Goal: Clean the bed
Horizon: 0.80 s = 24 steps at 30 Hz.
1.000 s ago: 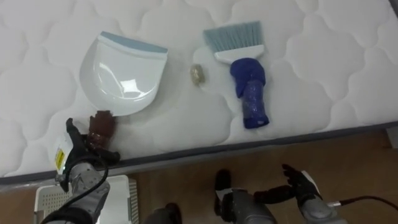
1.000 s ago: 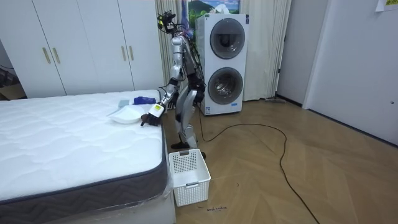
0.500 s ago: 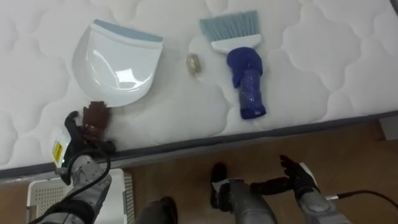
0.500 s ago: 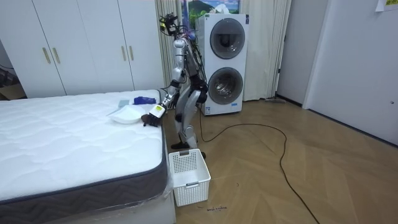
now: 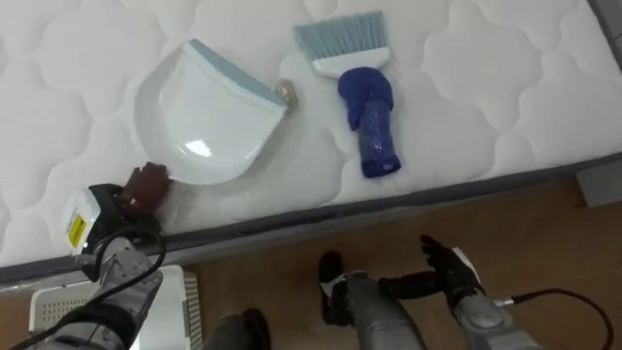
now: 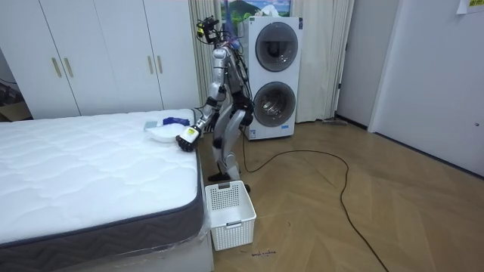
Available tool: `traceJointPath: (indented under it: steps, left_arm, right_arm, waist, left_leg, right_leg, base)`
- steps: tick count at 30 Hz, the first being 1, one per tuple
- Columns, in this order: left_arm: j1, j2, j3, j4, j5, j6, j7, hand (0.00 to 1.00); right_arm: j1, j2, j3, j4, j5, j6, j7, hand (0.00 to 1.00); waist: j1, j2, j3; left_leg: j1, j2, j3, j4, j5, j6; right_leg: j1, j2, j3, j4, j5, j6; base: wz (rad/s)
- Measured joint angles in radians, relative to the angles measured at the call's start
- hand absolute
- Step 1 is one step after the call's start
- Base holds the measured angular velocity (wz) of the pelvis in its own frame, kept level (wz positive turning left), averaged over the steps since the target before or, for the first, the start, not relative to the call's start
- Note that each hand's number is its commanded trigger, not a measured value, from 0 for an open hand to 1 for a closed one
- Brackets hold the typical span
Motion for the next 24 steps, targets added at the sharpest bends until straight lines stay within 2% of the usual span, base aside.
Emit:
traceJointPath:
  steps: [6,20,24]
  left_arm:
    - [0.0,-0.002,-0.009,0.0,0.0,0.005,-0.005,1.0]
    - [-0.008,0.014,-0.024,0.009,0.0,0.02,-0.037,1.0]
    - [-0.007,0.025,-0.021,0.012,0.066,0.019,-0.058,1.0]
  right_arm:
    - [0.001,-0.003,0.005,-0.003,0.0,0.0,0.003,0.0]
    - [0.013,-0.006,-0.003,-0.007,0.039,0.0,-0.01,0.0]
    - [0.017,-0.006,-0.02,-0.005,0.057,0.0,-0.009,0.0]
  waist:
    - [0.001,0.0,-0.0001]
    - [0.009,0.005,-0.0021]
    - [0.017,0.008,-0.004]
  left_leg:
    - [0.002,-0.003,0.003,0.002,-0.006,0.006]
    - [0.016,-0.005,0.008,-0.005,-0.004,0.002]
    - [0.017,-0.003,0.01,-0.003,-0.005,0.0]
  right_leg:
    - [0.0,-0.003,0.0,0.001,-0.006,0.009]
    - [0.002,-0.004,0.009,0.002,-0.006,0.007]
    - [0.002,-0.001,0.009,0.004,-0.006,0.005]
  base:
    - [0.0]
    - [-0.01]
    - [0.0]
